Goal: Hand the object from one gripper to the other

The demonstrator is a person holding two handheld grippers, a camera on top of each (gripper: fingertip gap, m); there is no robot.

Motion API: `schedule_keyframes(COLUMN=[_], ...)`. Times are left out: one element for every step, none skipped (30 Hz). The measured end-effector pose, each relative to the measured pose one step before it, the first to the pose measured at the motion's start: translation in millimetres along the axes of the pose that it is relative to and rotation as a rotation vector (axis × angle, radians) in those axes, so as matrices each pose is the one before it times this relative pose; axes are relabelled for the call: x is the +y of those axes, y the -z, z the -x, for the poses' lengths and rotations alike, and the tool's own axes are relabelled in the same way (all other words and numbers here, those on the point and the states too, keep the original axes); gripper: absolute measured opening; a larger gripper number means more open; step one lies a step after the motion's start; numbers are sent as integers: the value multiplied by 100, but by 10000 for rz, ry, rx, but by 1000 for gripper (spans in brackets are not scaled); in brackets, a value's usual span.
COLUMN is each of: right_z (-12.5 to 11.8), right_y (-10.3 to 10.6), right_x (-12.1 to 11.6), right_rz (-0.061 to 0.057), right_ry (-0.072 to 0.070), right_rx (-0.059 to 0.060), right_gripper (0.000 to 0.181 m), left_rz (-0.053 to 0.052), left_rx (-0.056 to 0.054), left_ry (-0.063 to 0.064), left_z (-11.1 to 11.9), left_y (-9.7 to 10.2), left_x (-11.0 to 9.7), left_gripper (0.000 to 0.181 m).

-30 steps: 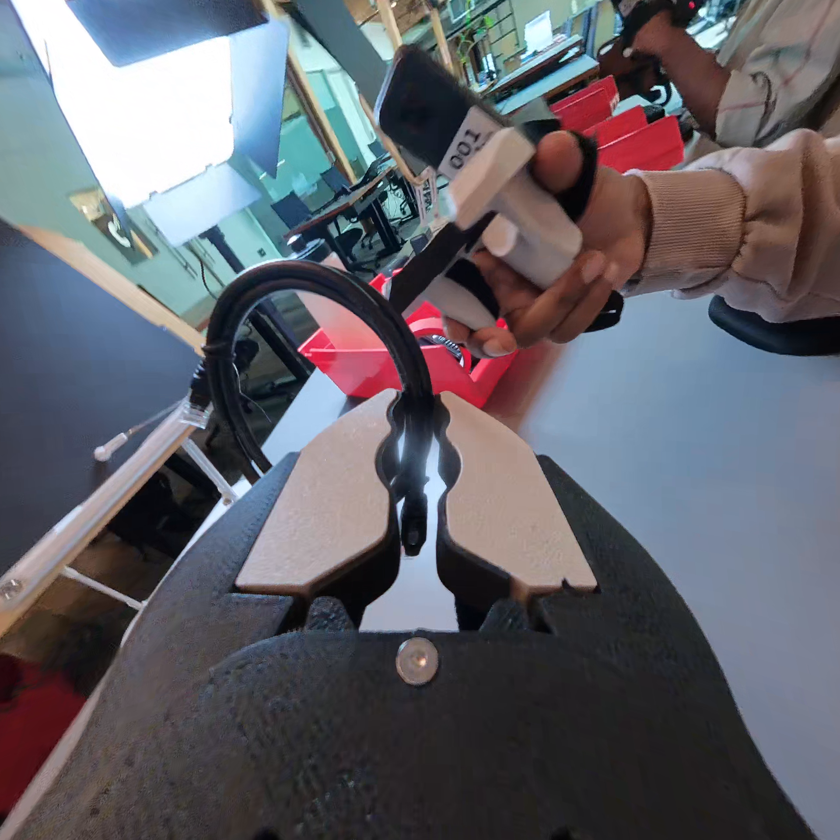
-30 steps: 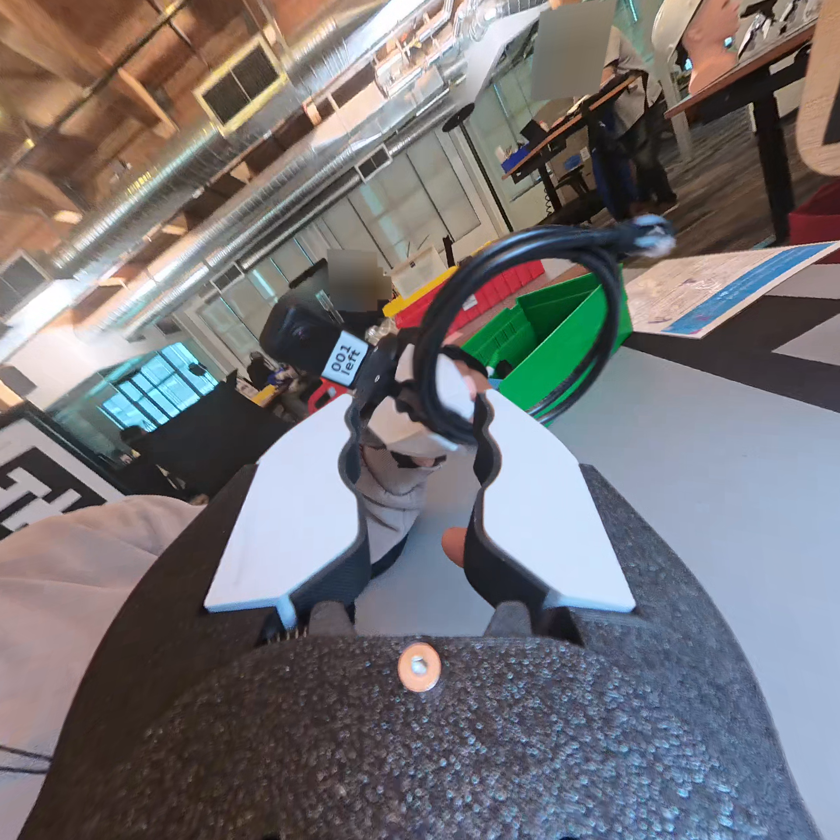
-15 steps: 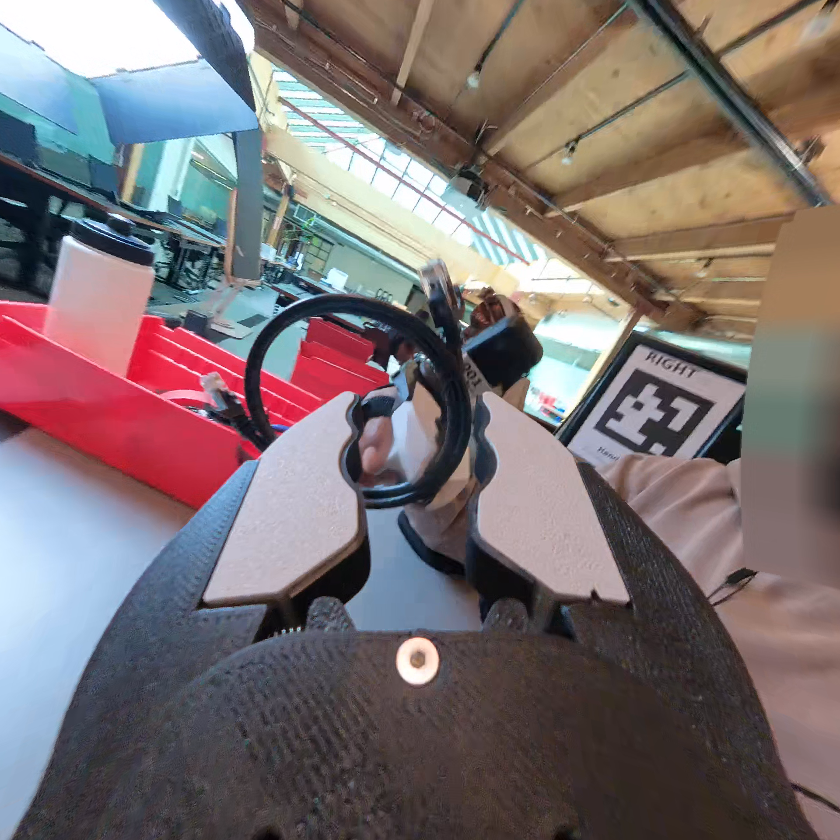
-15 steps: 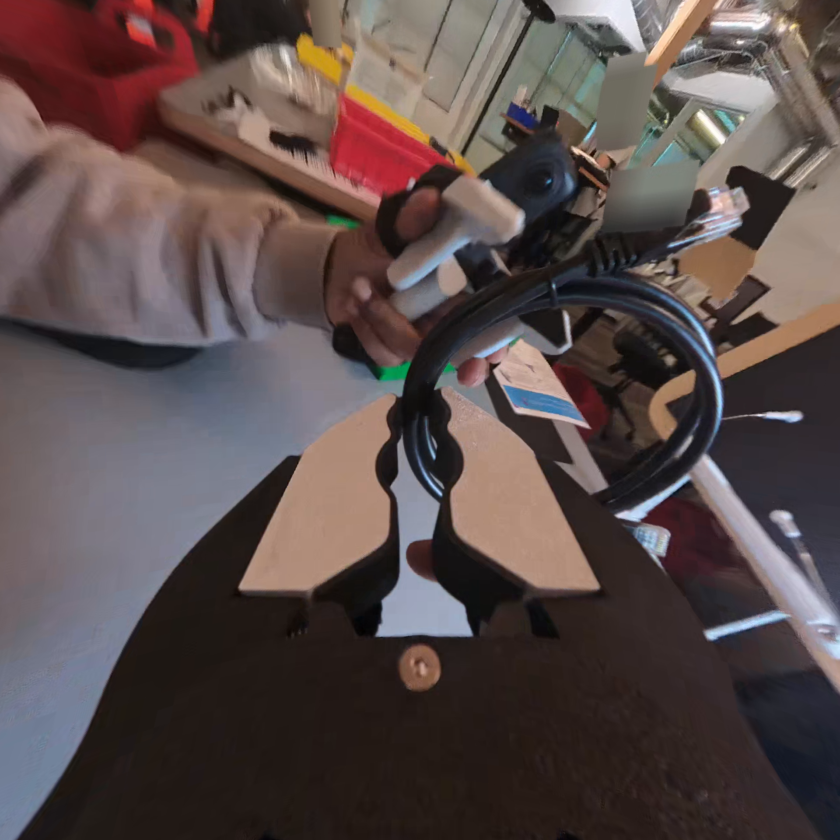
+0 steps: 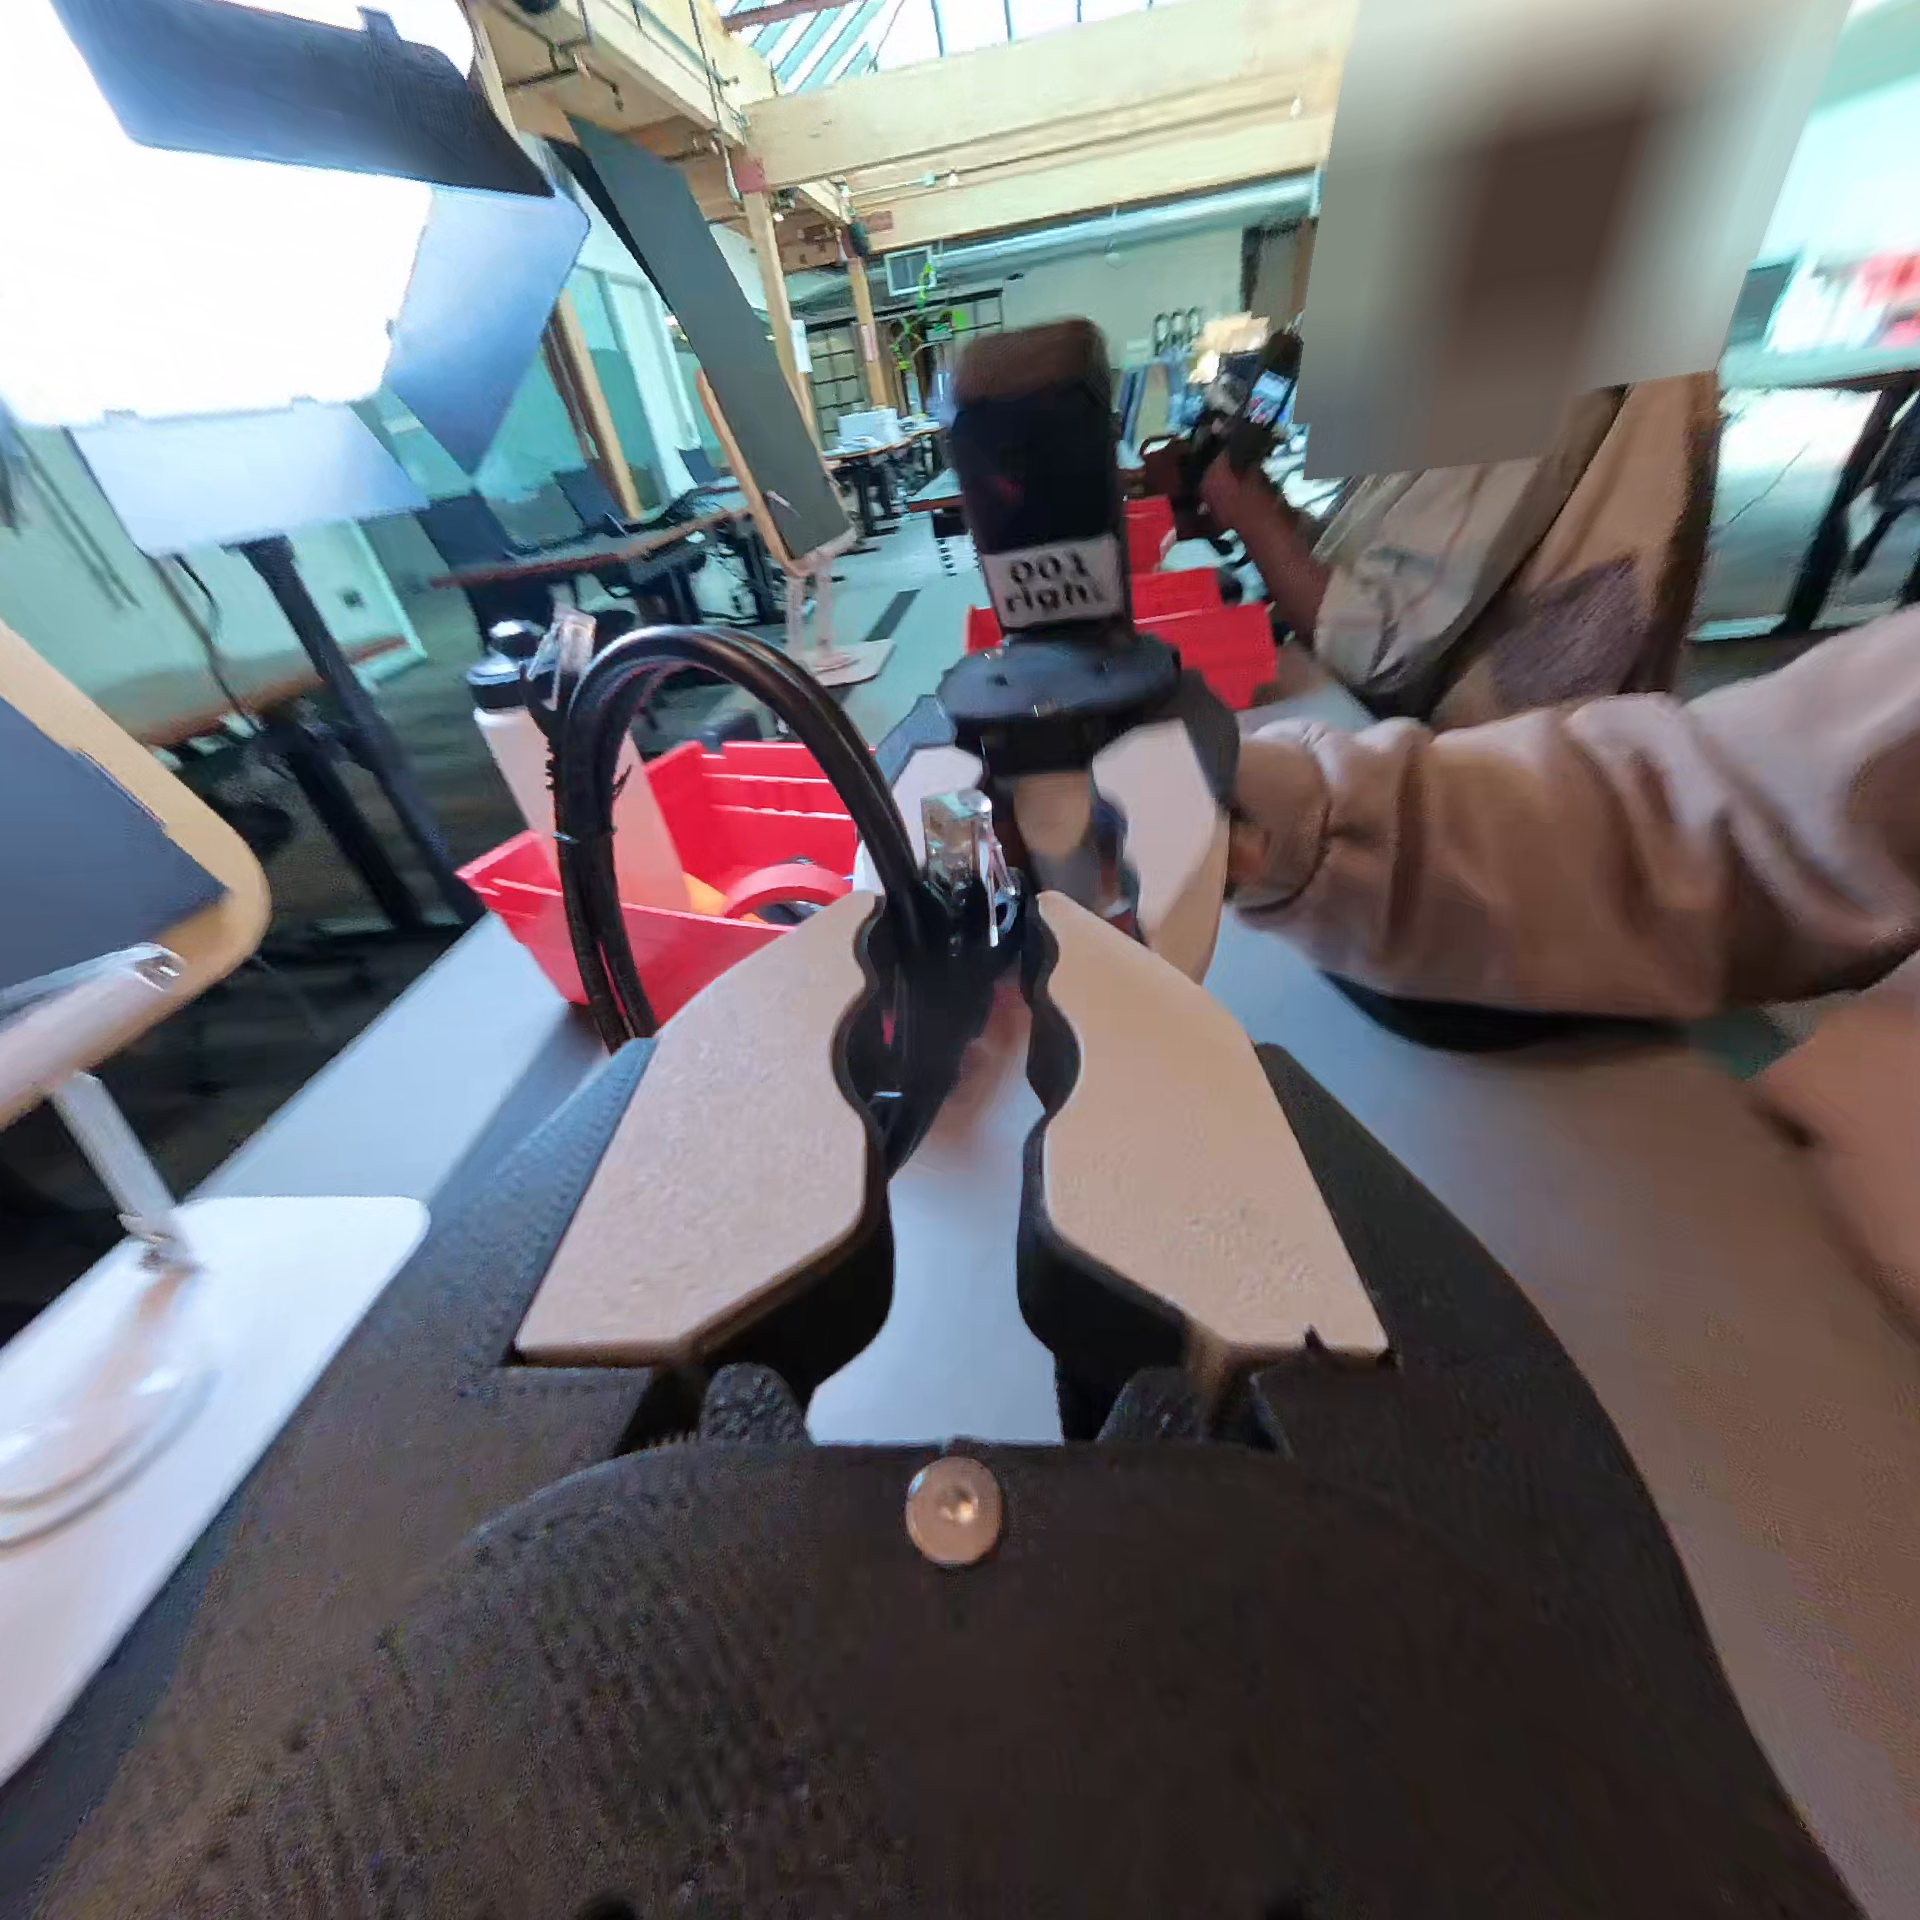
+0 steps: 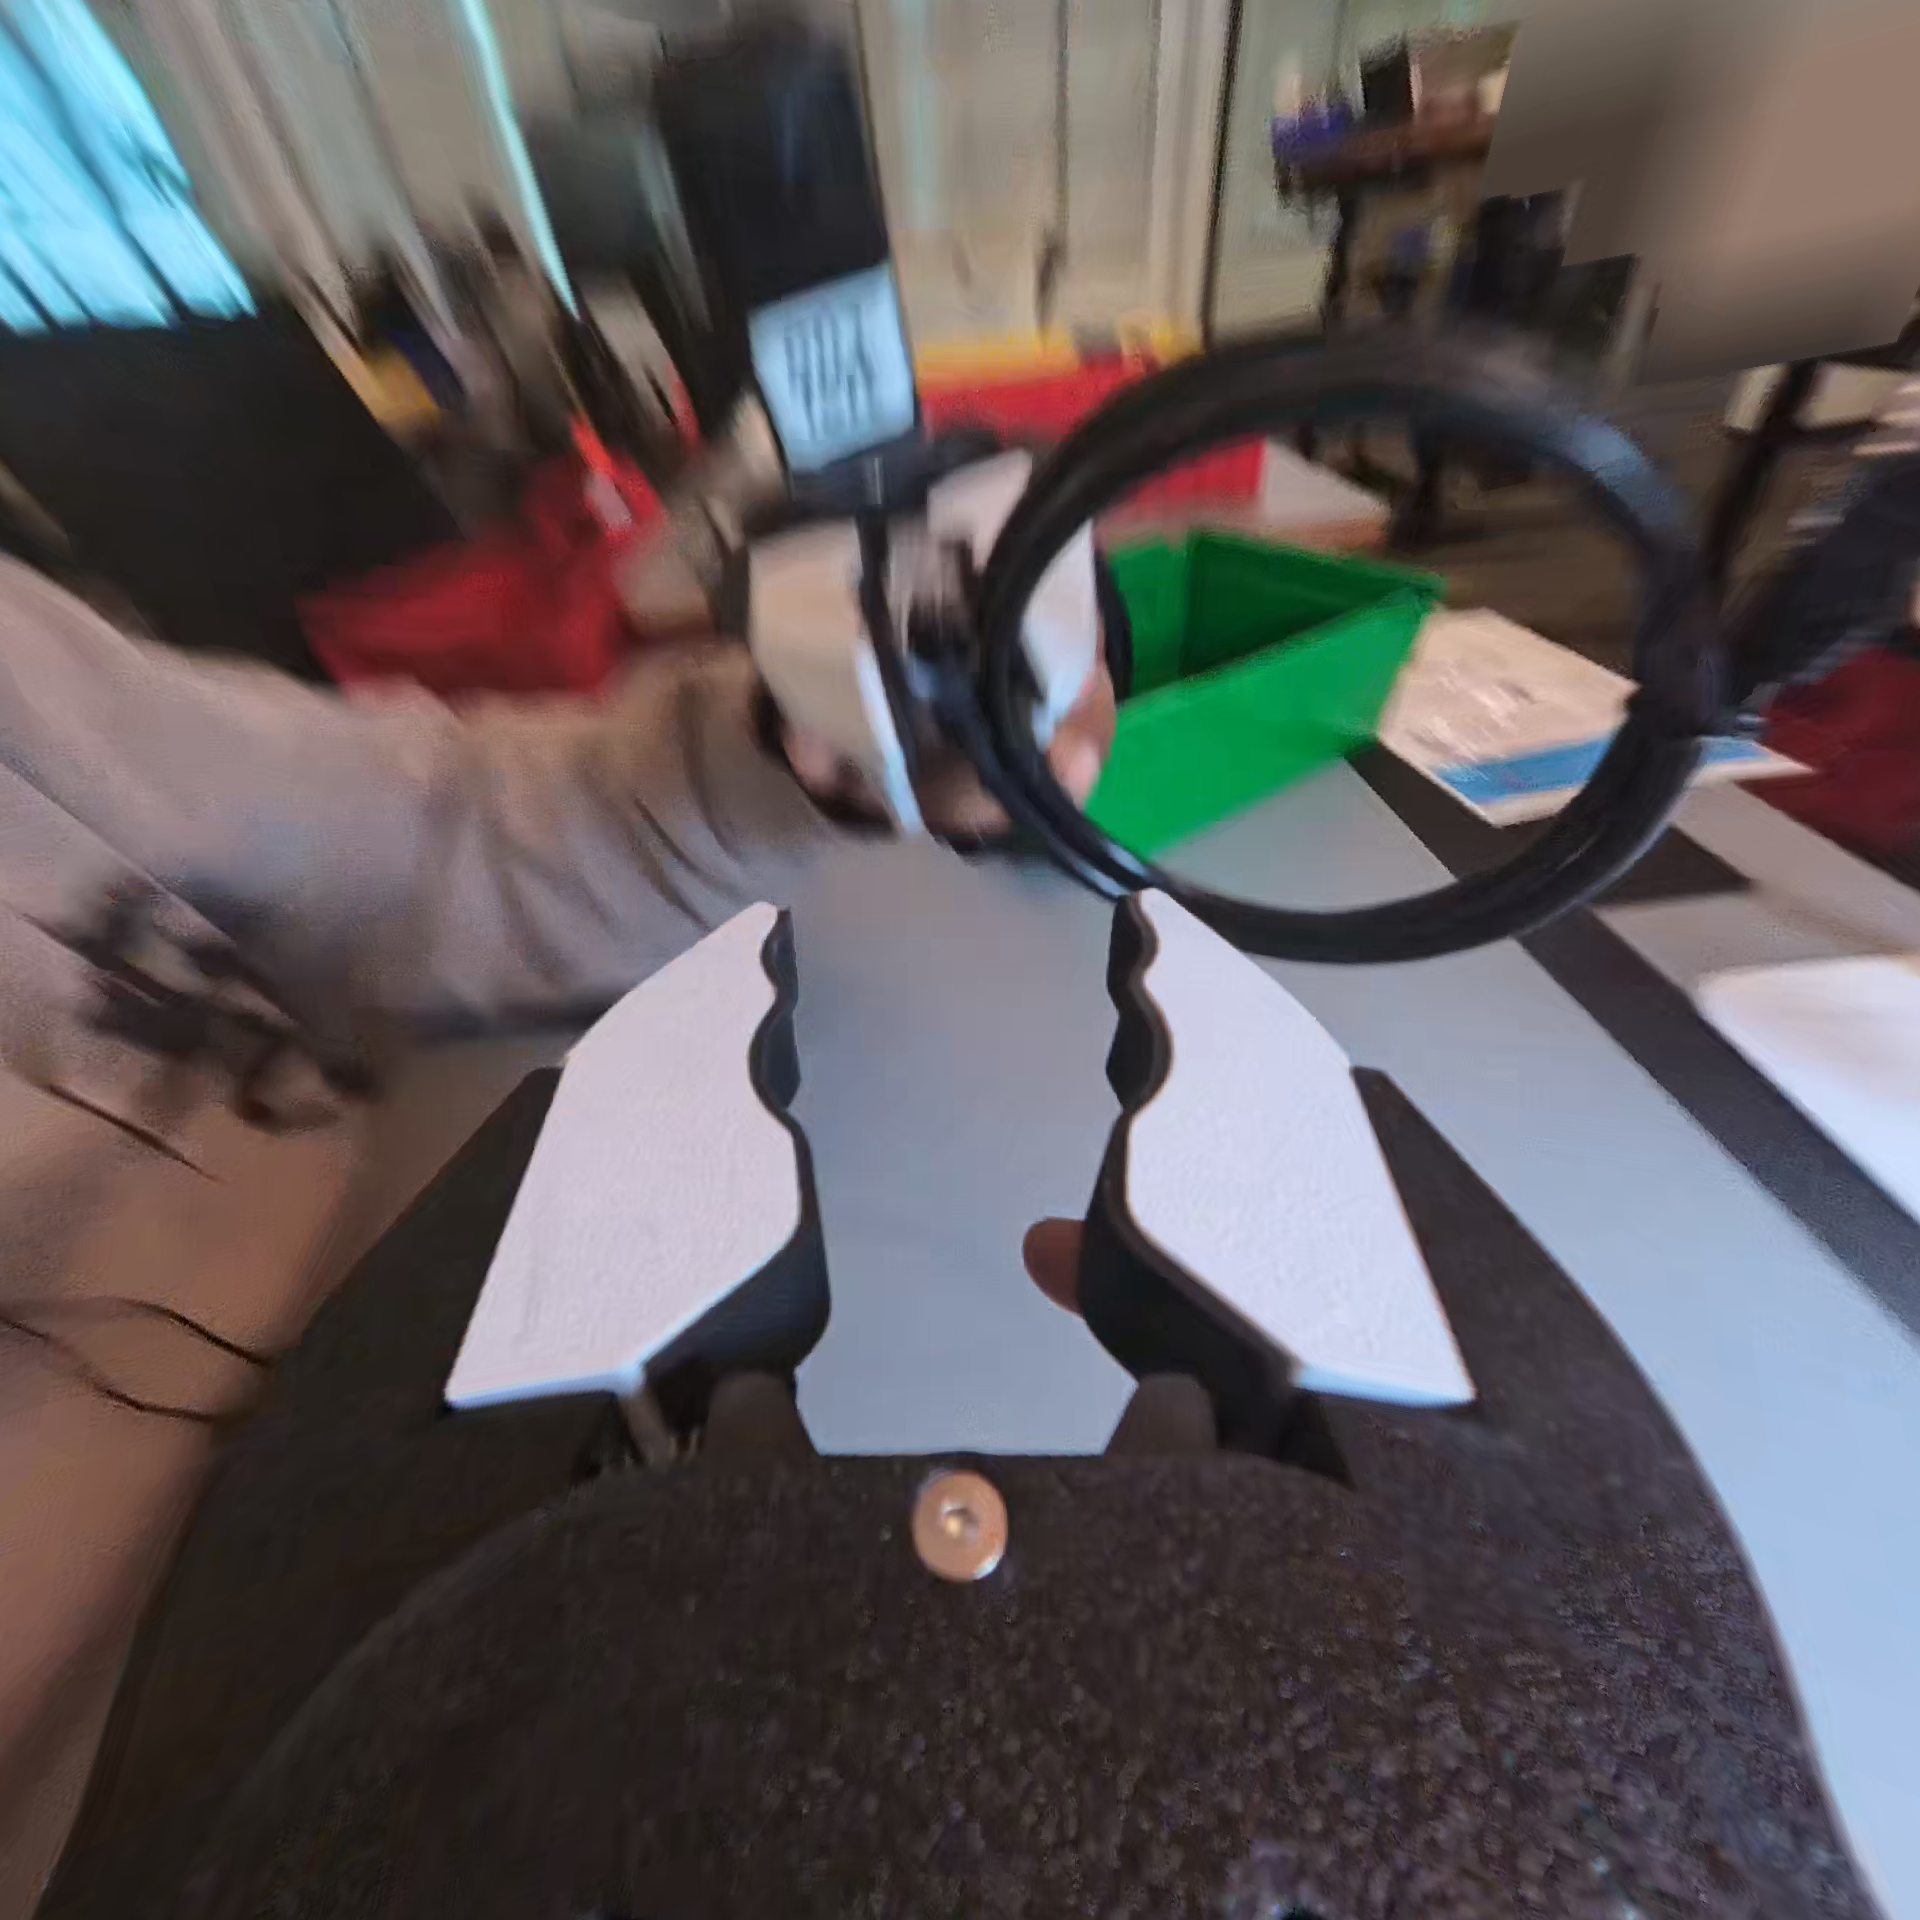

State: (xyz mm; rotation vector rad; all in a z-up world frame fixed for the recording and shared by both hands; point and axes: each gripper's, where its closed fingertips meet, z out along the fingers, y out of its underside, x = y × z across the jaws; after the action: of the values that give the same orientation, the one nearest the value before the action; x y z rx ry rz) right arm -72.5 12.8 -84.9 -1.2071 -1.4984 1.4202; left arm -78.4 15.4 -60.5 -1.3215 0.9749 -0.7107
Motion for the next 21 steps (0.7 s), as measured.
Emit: schedule_keyframes(right_z=[206, 79, 220, 111, -425, -415, -429, -651, -503, -241, -178, -104, 98, 109, -19, 79, 167, 383, 543, 462, 367], right_y=[902, 705, 461, 241, 23, -122, -178, -190, -186, -126, -117, -135, -106, -46, -37, -55, -121, -239, -360, -452, -517], right_x=[-1981, -1707, -1307, -829, -192, 196, 267, 294, 194, 127, 231, 284, 301, 294, 620, 871, 744, 657, 572, 378, 305], right_rz=[-1283, -1102, -803, -481, -63, 135, 79, 77, 18, -65, 24, 113, 204, 280, 546, 696, 583, 567, 519, 343, 220], right_ry=[-846, -698, -689, -683, -653, -448, -376, -422, -418, -235, 37, 315, 639, 985, 1397, 1490, 1178, 783, 582, 625, 757], right_rx=[-492, -290, -348, -229, 145, 156, 197, 297, 175, -1, -13, 45, 47, 211, 426, 413, 339, 120, -51, 27, 130], right_gripper=[56, 52, 51, 49, 45, 44, 39, 32, 27, 18, 9, 8, 7, 6, 6, 6, 6, 6, 6, 6, 6], left_rz=[78, 154, 294, 422, 421, 257, 204, 307, 461, 502, 378, 182, 64, -127, -465, -749, -1016, -999, -793, -702, -691], left_rx=[-210, -163, -152, -186, -223, -200, -152, -160, -209, -243, -224, 25, 315, 524, 926, 1384, 1374, 956, 411, 328, 358], left_ry=[-739, -695, -702, -705, -679, -596, -514, -550, -718, -742, -525, -28, 606, 1262, 1919, 2274, 2159, 1770, 1353, 988, 787], left_z=[-147, -217, -258, -240, -203, -220, -228, -195, -158, -115, -38, -146, -208, -118, -180, -421, -411, -147, 260, 97, -137], left_y=[-183, -275, -367, -425, -422, -380, -324, -317, -287, -265, -216, -160, -103, -5, 216, 607, 959, 1047, 844, 635, 417], left_x=[211, 308, 484, 649, 638, 427, 362, 507, 714, 803, 673, 508, 443, 281, -154, -743, -1308, -1451, -1262, -1147, -1044], left_gripper=[23, 23, 23, 23, 23, 23, 24, 23, 24, 24, 24, 24, 25, 31, 39, 46, 53, 60, 54, 54, 51])
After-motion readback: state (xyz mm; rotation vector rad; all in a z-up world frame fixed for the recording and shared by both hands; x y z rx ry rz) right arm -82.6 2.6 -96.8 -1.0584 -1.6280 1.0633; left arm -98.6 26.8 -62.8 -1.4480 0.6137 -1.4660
